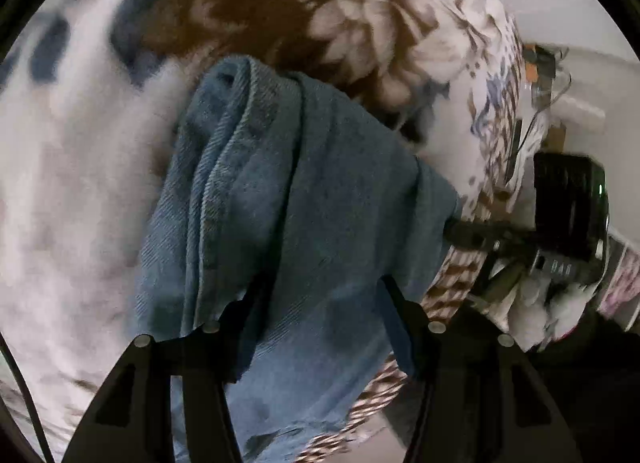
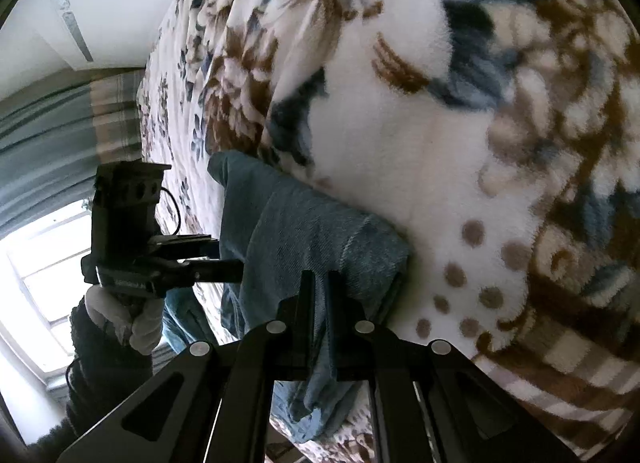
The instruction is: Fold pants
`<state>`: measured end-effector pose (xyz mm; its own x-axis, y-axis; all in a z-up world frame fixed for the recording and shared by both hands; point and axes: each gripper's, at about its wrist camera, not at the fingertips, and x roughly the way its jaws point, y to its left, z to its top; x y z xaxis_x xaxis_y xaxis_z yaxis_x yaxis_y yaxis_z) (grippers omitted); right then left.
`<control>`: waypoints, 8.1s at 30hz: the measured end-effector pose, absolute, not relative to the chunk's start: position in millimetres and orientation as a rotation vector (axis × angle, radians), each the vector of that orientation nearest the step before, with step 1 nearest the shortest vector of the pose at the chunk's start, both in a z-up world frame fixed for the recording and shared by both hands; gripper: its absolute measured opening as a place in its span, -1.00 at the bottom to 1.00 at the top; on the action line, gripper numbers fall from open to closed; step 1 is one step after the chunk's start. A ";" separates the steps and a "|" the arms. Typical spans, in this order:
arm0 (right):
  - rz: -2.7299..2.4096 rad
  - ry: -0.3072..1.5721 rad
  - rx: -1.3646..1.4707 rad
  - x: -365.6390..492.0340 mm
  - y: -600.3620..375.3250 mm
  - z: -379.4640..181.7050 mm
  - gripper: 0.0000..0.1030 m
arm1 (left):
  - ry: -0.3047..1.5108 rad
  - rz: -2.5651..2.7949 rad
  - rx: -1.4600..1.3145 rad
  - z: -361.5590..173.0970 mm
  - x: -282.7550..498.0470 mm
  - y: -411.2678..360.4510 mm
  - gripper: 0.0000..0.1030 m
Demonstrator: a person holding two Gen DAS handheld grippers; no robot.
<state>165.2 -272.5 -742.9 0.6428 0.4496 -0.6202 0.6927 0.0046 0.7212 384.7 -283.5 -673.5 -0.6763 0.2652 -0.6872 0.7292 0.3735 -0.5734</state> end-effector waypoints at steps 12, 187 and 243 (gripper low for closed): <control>-0.238 0.962 1.655 169.2 -275.0 -752.2 -0.87 | 2.406 -1.415 0.111 -704.7 394.4 -279.1 0.04; 0.132 1.608 0.668 340.2 -48.9 -655.9 0.44 | 0.849 0.126 -1.074 -541.8 261.0 234.3 -0.64; 0.116 1.452 0.682 246.5 -307.3 -607.6 -0.41 | 1.324 0.120 -0.255 -548.3 326.4 -10.6 0.97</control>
<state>246.5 -307.3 -607.6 0.1495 0.4693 -0.8703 0.3254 0.8078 0.4915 326.4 -10.6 -548.3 0.2429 -0.0582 -0.9683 -0.2309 0.9660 -0.1160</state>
